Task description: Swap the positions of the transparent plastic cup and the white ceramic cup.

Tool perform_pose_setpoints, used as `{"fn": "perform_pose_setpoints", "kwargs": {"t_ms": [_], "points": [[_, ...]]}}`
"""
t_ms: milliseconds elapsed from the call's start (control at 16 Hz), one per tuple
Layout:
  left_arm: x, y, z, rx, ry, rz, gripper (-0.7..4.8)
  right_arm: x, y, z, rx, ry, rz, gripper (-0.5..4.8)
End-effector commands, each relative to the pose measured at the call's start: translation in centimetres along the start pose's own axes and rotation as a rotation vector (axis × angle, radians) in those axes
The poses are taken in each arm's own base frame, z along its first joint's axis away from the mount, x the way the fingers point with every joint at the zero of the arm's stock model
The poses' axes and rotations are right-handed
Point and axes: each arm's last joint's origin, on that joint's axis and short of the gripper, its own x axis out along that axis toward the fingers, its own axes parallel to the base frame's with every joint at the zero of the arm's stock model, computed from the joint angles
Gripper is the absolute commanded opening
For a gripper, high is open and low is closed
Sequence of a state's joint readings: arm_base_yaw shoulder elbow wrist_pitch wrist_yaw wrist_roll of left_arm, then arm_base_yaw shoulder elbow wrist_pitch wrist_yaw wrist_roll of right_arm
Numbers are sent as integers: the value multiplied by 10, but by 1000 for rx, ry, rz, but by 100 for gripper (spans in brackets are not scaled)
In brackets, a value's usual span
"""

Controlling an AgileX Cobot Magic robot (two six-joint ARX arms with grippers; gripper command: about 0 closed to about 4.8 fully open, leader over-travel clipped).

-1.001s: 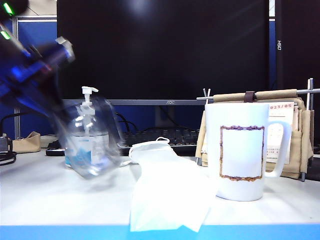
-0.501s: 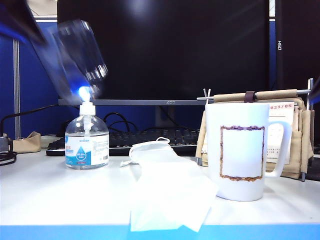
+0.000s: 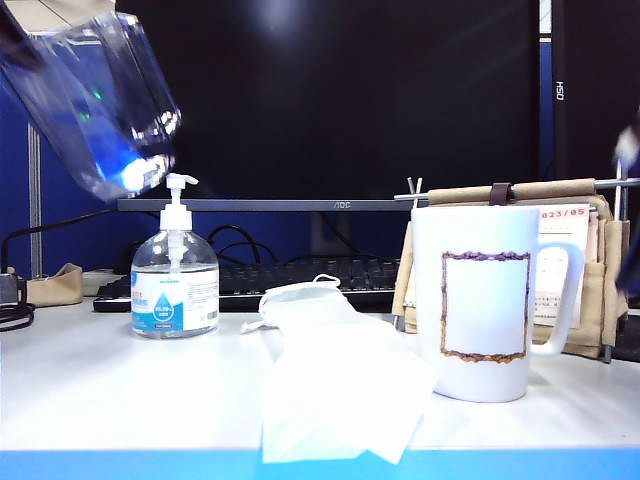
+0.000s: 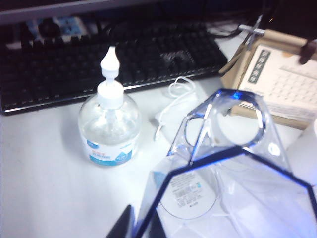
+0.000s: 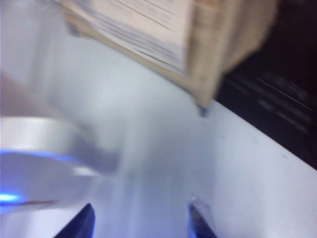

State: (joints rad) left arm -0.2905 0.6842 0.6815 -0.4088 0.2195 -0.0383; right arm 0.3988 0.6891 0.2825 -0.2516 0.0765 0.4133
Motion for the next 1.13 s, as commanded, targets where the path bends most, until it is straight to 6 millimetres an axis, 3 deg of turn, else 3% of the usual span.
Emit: {"fn": "perform_pose_setpoints", "kwargs": {"t_ms": [63,375,1126], "points": [[-6,-1,-2,-17,10,0,-5,16,4,4,-17,-3,24,245],[-6,-1,-4,-20,25,0,-5,32,5,2,-20,43,22,244],[-6,-1,-6,-25,49,1,-5,36,11,13,-15,-64,83,243]]}}
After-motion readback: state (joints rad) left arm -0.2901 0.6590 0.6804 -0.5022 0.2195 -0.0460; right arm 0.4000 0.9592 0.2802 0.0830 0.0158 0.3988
